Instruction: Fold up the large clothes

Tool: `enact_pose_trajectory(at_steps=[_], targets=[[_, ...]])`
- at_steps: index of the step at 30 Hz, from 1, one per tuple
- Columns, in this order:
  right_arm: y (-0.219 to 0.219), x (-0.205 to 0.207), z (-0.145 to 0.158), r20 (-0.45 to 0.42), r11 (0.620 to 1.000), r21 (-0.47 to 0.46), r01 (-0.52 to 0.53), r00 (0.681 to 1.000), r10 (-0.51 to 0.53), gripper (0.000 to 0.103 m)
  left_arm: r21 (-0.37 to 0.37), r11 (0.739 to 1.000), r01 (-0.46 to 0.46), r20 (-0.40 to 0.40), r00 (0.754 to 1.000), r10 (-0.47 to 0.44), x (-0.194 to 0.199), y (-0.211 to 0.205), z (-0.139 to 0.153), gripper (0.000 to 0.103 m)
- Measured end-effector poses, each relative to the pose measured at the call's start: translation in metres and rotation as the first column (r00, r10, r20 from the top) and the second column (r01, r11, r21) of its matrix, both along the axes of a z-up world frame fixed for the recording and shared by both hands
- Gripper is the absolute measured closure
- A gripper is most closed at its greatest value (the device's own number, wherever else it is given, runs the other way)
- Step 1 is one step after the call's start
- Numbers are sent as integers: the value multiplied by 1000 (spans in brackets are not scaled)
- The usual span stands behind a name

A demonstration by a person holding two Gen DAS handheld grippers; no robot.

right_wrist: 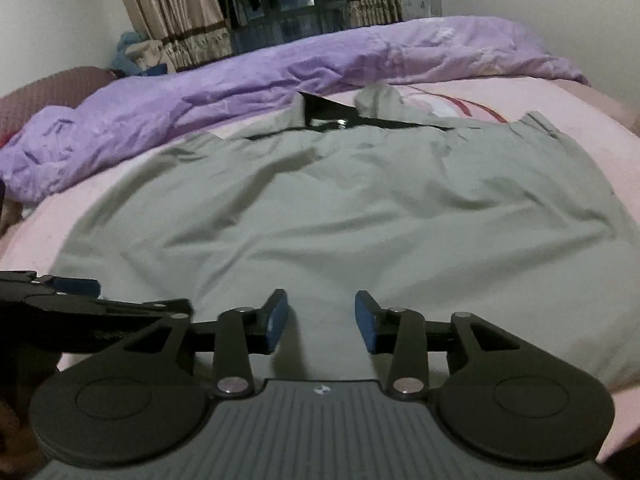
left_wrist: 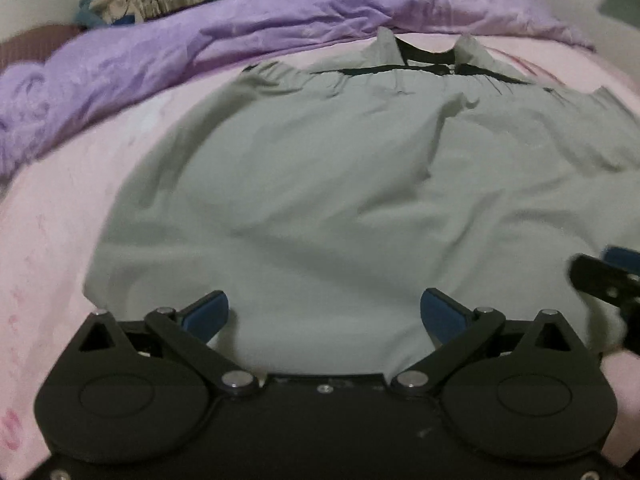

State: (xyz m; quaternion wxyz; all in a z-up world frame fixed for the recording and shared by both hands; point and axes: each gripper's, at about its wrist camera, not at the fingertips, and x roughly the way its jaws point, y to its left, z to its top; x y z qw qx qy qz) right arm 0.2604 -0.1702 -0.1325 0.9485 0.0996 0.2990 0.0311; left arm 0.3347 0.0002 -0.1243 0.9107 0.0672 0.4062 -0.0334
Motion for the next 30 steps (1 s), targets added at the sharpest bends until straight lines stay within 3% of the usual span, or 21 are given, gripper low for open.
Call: enact_pose_trajectory(at_steps=[5,7,10,13,17,21,27,30], targets=[[-64,-27,-8,-47,978,-52,203,978,-205,54,-43,994,-100,3,995,100,11,36,-2,0],[-98,-49,-11,-57,960,17,281,958,-280,54,-93,989,-114,2,993,115,12,45,-6,0],[-131,-81,-12,-88,917,187,351,936,-341,52,-57,993,-107,15,994,108,9,35,-5,0],[-140,-99,-20,-135,881,210,424,905,-403,31,-54,992,-117,20,993,119,1,33,-3,0],[-149,-105,-30,-131,865,256,432,902,-411,26,-59,993,-103,32,994,105,-1,20,3,0],[-173,-96,-29,-130,809,440,391,919,-373,26,-28,995,-92,62,994,94,-9,15,12,0],[-179,-103,-40,-164,735,526,428,899,-406,26,5,994,-113,41,993,113,-6,23,6,0],[-176,-99,-41,-140,741,518,427,897,-419,25,6,993,-115,19,993,115,-1,26,-2,0]])
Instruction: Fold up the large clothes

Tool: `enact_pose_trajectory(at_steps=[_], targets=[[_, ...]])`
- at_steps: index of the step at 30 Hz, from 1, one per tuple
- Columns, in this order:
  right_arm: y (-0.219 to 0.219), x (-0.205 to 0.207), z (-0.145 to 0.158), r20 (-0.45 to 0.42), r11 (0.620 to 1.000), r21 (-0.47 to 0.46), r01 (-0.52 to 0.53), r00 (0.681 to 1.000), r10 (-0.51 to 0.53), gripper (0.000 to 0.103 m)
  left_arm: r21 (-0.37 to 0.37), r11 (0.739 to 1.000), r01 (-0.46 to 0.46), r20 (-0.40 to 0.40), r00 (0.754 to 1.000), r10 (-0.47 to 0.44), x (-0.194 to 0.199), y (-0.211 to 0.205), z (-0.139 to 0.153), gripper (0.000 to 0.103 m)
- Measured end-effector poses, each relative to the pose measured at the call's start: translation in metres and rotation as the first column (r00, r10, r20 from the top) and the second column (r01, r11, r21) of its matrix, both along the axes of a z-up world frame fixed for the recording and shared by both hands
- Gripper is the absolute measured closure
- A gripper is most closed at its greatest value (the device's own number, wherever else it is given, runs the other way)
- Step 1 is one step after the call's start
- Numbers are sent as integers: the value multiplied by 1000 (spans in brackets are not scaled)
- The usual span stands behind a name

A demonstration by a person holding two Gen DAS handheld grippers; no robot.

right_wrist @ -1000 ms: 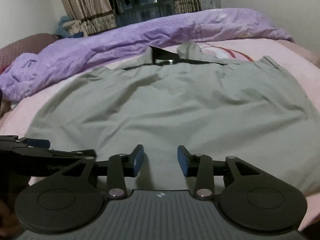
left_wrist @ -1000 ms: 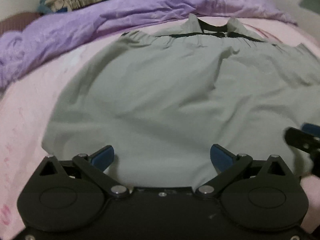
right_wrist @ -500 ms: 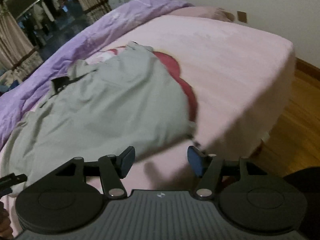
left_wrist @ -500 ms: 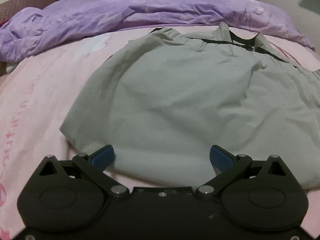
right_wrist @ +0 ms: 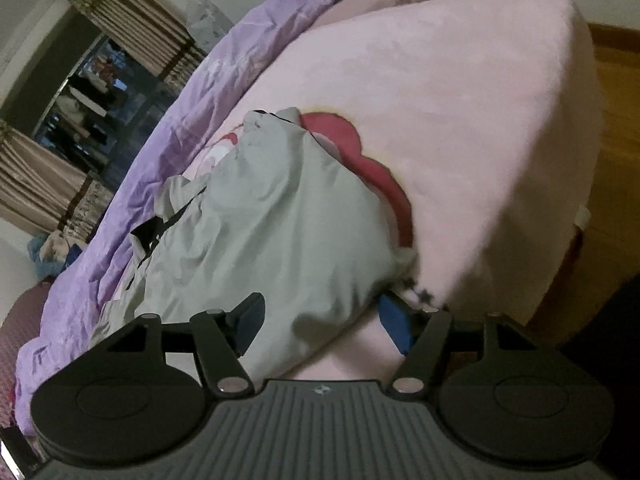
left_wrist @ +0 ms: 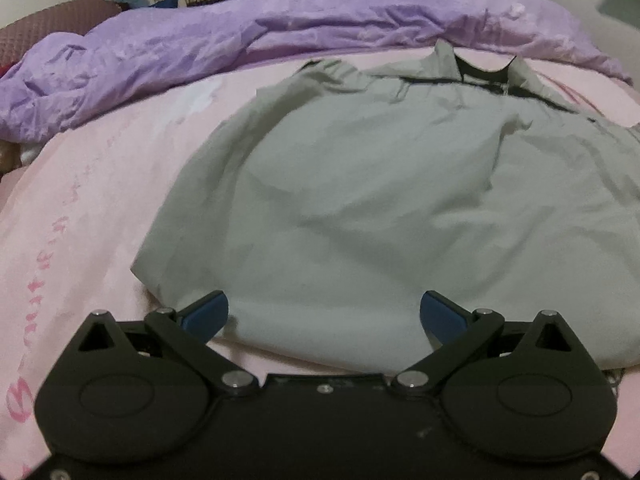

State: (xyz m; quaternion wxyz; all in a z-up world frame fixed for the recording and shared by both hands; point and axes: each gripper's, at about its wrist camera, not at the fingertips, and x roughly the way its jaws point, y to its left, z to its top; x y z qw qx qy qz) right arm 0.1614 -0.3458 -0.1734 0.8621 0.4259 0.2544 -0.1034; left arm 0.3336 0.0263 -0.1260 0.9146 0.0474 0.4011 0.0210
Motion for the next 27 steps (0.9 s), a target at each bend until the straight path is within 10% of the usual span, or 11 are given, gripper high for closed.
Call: enact_pose_trajectory(at_steps=[4,8,17,27], targets=[[-5,26,-2,40,1000,-16,-3,999,4,26,-8,1000,10,3,1000,-10,0,0,0,0],[-13,51,-2,29,998,-43,-43,999,44,89,-14,1000,13,1,1000,-13,0,5,3,0],[58,39,80,302,954,-281,-107,933,193,93,49,998,-26,31,999,24,15,31,24,0],[224,121,154,396,852,-450,-268,795,459,94,-27,996,-87,65,994,88,38,80,48,0]])
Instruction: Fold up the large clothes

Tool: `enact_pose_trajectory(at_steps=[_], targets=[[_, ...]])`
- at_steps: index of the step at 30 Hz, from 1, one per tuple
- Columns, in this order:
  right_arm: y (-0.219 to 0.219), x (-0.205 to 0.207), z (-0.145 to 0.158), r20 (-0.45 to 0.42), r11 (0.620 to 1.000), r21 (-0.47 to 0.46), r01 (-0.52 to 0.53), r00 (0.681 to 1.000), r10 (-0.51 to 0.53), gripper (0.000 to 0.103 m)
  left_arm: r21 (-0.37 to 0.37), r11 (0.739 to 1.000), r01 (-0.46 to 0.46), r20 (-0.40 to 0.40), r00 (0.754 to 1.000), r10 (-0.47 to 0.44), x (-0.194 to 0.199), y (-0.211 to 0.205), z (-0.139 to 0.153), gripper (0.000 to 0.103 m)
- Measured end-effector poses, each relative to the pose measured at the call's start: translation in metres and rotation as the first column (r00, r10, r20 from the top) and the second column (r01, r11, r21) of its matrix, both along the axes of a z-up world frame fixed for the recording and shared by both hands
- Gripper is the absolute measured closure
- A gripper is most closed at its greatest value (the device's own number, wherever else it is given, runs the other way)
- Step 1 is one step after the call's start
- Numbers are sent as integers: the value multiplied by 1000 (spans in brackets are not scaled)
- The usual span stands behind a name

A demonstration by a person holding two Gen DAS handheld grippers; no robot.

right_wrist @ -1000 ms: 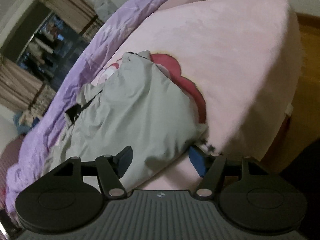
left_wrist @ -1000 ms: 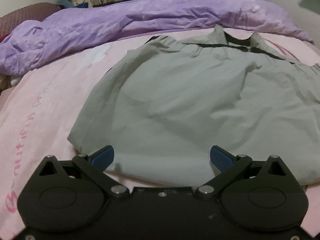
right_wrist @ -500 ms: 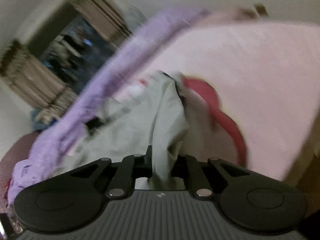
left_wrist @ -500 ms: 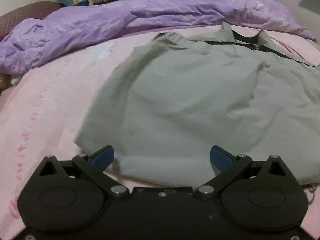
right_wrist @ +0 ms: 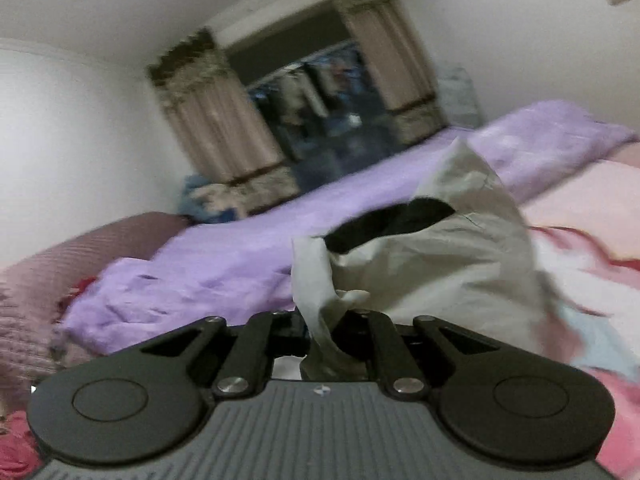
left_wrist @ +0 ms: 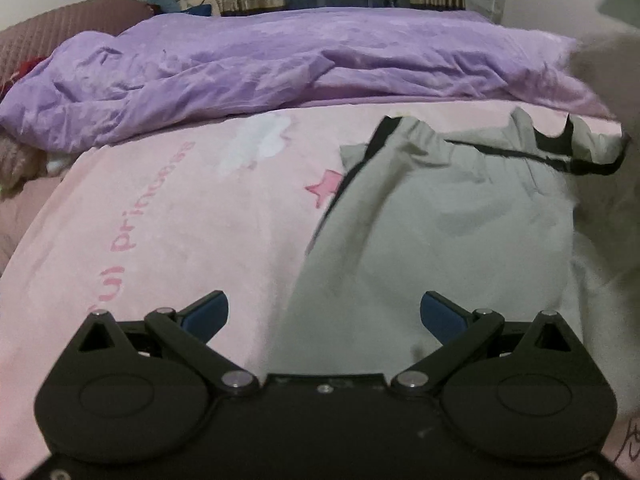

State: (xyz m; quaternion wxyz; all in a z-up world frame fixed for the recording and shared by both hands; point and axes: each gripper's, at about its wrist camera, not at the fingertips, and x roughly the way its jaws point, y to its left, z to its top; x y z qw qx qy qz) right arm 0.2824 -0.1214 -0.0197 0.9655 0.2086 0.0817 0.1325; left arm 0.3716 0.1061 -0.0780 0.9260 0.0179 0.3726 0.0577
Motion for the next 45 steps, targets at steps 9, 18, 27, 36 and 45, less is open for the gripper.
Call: enact_pose_trajectory(at_steps=[9,18,27,36,45], targets=[[100,31,-16,-78,976,-14,-216,974,214,95,-49,990,-134,-35,991,132,-3,71,-22,0],[137,38,-85,-309,978,-62,-200,936,172,92,12,989,-144,-39,989,145,-14,74,-32,0],[125,29,-68,-317,958,26,-285,907,278,42,-22,992,-122,11,992,122,-29,60,-7,0],[52,-1,-39,-271,991,-45,-128,956,111,84,-80,997,-20,69,997,26,-45,18,30,0],[29,-13,-51,-306,992,-67,-106,948,80,85,-31,999,-11,-33,999,10,-17,-4,2,80]])
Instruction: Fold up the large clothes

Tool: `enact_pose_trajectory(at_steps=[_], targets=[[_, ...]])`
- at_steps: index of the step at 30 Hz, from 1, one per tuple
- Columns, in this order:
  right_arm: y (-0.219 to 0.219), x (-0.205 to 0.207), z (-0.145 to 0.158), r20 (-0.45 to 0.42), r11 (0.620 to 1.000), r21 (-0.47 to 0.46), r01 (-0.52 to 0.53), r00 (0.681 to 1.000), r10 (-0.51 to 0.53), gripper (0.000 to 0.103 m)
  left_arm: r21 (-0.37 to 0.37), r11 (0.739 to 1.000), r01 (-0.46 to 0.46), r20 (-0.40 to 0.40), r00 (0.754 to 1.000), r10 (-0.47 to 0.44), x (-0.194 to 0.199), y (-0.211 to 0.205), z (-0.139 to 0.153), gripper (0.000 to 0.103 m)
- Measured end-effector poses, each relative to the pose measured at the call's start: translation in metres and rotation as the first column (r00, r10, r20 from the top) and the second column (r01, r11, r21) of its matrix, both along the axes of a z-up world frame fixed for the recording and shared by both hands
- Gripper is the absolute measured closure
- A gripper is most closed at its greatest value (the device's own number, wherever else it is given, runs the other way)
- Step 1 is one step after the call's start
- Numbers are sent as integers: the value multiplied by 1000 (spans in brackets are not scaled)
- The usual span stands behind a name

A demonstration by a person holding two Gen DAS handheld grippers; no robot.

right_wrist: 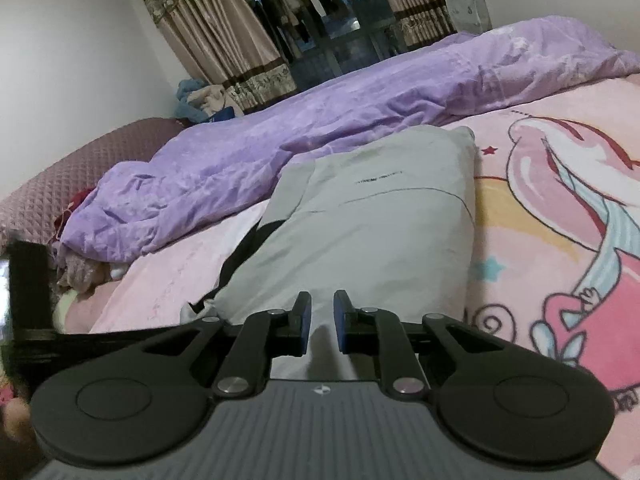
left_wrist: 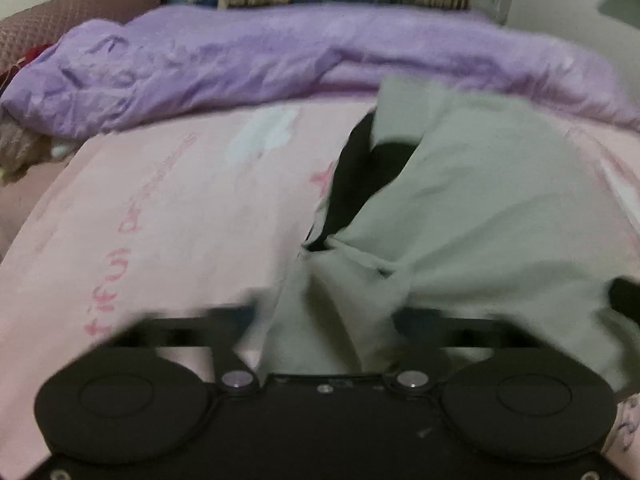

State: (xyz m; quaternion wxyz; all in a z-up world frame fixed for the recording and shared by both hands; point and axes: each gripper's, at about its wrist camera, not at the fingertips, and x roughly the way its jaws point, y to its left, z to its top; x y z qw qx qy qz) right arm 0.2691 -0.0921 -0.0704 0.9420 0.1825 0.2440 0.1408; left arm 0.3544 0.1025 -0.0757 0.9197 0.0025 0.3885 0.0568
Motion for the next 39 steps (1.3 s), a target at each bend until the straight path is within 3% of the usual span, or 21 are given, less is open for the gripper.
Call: enact_pose_trajectory(at_steps=[3,4,5,9,12,14,16,19,22,23,24,25,28,30,32,34,37,39], targets=[[0,-10,8,-1,997,-74,2,1000,-2,87,-58,998,6,58,998,-3,-10,8,10,83],[1,-14,10,-10,993,-116,19,1000,-20,97,-61,998,4,72,997,0,-12,10,14,84],[1,-16,10,-20,989,-144,24,999,-27,102,-57,998,-2,82,997,7,-15,12,17,84],[-1,-4,-19,-91,989,-148,-18,996,5,103,27,999,-42,33,999,41,-16,12,-3,82],[7,10,-57,-155,988,-151,-35,988,11,103,15,995,-96,-24,995,96,-12,22,-36,71],[19,6,-68,-97,980,-200,-12,995,-7,103,14,994,-108,-20,994,108,-12,25,-38,64],[29,1,-64,-73,967,-256,4,997,-23,103,-22,992,-122,-10,993,122,-13,34,-33,57],[22,-6,-48,-76,978,-210,-10,997,-6,103,-67,986,-150,4,989,151,-21,45,-24,47],[12,-17,-23,-49,979,-203,1,999,-11,99,-29,983,-179,34,983,180,-21,41,-6,35],[11,-20,-18,-40,976,-219,11,999,-21,96,0,978,-210,51,976,209,-23,40,1,26],[10,-22,-14,-41,973,-230,17,999,-27,95,10,974,-226,79,971,225,-24,39,9,25],[9,-22,-13,-46,973,-232,17,999,-29,95,-3,975,-220,110,969,219,-24,40,17,24],[8,-8,-39,-125,971,-237,35,990,-66,96,-57,983,-176,175,967,183,-24,37,31,2],[10,-7,-57,-83,968,-243,66,993,-88,96,-5,985,-175,152,973,173,-17,30,24,0],[26,-14,-58,-26,940,-327,97,993,-112,94,49,979,-196,98,977,190,-8,26,9,0],[37,-13,-51,-10,927,-360,107,993,-118,87,23,979,-202,98,975,199,0,26,11,0],[29,1,-19,35,963,-254,94,996,-88,86,-27,986,-163,184,969,165,20,22,29,0],[23,19,4,95,967,-208,146,987,-129,85,-17,992,-124,263,957,125,43,13,44,0]])
